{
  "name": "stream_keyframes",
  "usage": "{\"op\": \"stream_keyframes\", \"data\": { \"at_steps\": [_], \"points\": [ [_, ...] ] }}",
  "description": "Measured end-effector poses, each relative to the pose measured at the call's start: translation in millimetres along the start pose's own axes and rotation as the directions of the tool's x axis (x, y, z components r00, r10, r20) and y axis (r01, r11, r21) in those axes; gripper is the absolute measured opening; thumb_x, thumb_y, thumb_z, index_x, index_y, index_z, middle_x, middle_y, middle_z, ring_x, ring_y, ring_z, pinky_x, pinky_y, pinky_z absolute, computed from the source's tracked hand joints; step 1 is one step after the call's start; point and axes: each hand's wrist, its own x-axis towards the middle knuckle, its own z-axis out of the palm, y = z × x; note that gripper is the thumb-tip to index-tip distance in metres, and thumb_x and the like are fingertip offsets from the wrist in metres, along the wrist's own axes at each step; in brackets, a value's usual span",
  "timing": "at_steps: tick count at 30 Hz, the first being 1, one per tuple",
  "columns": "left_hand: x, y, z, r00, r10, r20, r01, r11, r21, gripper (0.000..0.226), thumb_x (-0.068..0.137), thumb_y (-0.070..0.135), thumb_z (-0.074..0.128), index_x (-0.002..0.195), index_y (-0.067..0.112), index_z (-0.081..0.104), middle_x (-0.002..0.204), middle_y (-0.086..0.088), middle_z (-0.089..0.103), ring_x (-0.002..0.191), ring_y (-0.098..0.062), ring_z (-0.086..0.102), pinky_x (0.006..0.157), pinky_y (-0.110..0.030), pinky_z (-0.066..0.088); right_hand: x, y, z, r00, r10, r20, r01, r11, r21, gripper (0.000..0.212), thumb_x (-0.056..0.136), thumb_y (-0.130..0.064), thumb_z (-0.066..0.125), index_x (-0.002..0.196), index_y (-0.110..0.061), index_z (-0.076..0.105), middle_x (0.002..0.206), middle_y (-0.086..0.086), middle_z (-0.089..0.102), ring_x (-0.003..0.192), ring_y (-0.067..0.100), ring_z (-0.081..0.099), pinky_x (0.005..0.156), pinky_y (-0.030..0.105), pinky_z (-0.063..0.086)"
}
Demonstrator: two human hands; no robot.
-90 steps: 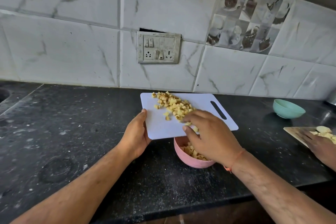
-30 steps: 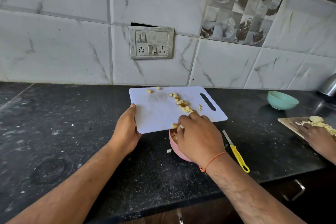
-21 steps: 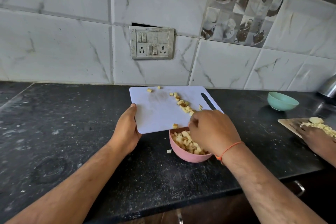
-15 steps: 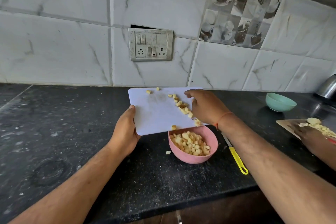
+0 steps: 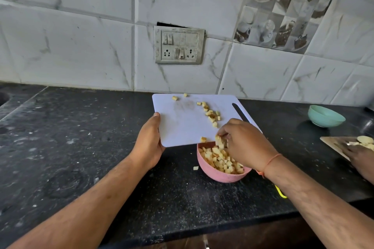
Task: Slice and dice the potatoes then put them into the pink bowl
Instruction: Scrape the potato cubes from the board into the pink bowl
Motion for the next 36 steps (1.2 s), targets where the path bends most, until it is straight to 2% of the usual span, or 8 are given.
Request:
{"op": "stream_keyframes", "data": {
  "at_steps": [6,11,15,20,25,30,33,36],
  "points": [
    [-1.1,0.3,0.3,1.0,-0.006,0.015,0.006,1.0,-0.001,0.037,0.117,0.038,0.032,0.127,0.025,0.065,0.114,0.001,0.08,0.11,-0.019,0.076,0.085,-0.04,0.062,51.1,8.0,-19.7,0.978,-0.019,-0.207,0.032,0.998,0.061,0.04,0.093,0.007,0.053,0.116,-0.017,0.075,0.12,0.0,0.072,0.111,0.019,0.066,0.097,0.033,0.053],
    [-2.3,2.3,0.2,0.999,-0.003,0.034,0.003,1.0,0.004,0.037,0.117,0.038,0.033,0.128,0.024,0.065,0.115,0.001,0.08,0.108,-0.018,0.077,0.08,-0.037,0.064,118.6,9.6,-14.9,0.991,-0.125,-0.05,0.125,0.992,0.004,0.062,0.091,0.01,0.048,0.144,-0.022,0.059,0.141,0.0,0.056,0.126,0.024,0.056,0.106,0.035,0.046],
    [-1.3,1.7,-2.7,0.999,0.006,0.048,-0.007,1.0,0.012,0.038,0.117,0.038,0.032,0.132,0.024,0.064,0.121,-0.001,0.078,0.114,-0.021,0.075,0.087,-0.042,0.062,124.3,9.1,2.1,0.981,-0.179,0.071,0.182,0.983,-0.041,0.065,0.09,0.01,0.05,0.146,-0.021,0.058,0.134,-0.001,0.052,0.122,0.022,0.054,0.102,0.037,0.047],
    [2.7,-1.2,-3.9,0.999,-0.013,0.032,0.013,1.0,0.005,0.04,0.117,0.039,0.03,0.136,0.023,0.062,0.124,-0.002,0.077,0.116,-0.021,0.074,0.093,-0.043,0.061,68.5,10.9,14.5,0.978,-0.206,0.029,0.208,0.966,-0.154,0.066,0.083,0.011,0.05,0.14,-0.022,0.061,0.125,-0.002,0.053,0.118,0.025,0.053,0.088,0.036,0.041],
    [4.2,-1.0,-3.5,0.999,-0.023,0.022,0.023,1.0,-0.007,0.041,0.117,0.039,0.031,0.136,0.022,0.062,0.127,-0.004,0.077,0.12,-0.024,0.072,0.102,-0.048,0.058,-2.0,-3.1,6.1,0.971,-0.241,0.001,0.239,0.964,-0.115,0.061,0.086,0.008,0.055,0.136,-0.024,0.064,0.124,-0.007,0.058,0.115,0.02,0.055,0.091,0.034,0.05],
    [4.5,-0.4,-4.1,1.0,-0.016,0.019,0.016,1.0,-0.001,0.04,0.117,0.039,0.031,0.135,0.022,0.063,0.125,-0.003,0.077,0.118,-0.022,0.073,0.093,-0.043,0.061,1.3,-9.7,-10.8,0.968,-0.208,-0.14,0.2,0.978,-0.067,0.057,0.087,0.009,0.055,0.132,-0.023,0.068,0.13,-0.006,0.065,0.114,0.019,0.062,0.098,0.033,0.05],
    [3.6,0.2,-3.6,1.0,-0.017,0.017,0.017,1.0,0.001,0.041,0.117,0.04,0.032,0.138,0.022,0.062,0.125,-0.003,0.077,0.116,-0.022,0.074,0.088,-0.041,0.062,13.2,-18.3,-5.8,0.939,-0.328,-0.102,0.329,0.944,-0.014,0.063,0.089,0.01,0.052,0.141,-0.022,0.062,0.14,-0.003,0.061,0.124,0.02,0.058,0.11,0.037,0.046],
    [2.9,0.7,-3.9,1.0,-0.008,0.012,0.008,1.0,-0.01,0.041,0.117,0.04,0.032,0.137,0.022,0.062,0.124,-0.004,0.077,0.115,-0.022,0.074,0.087,-0.041,0.062,14.0,-17.4,8.3,0.869,-0.495,-0.01,0.494,0.868,-0.052,0.058,0.084,0.007,0.056,0.135,-0.019,0.068,0.131,-0.001,0.065,0.118,0.024,0.059,0.097,0.04,0.056]
  ]
}}
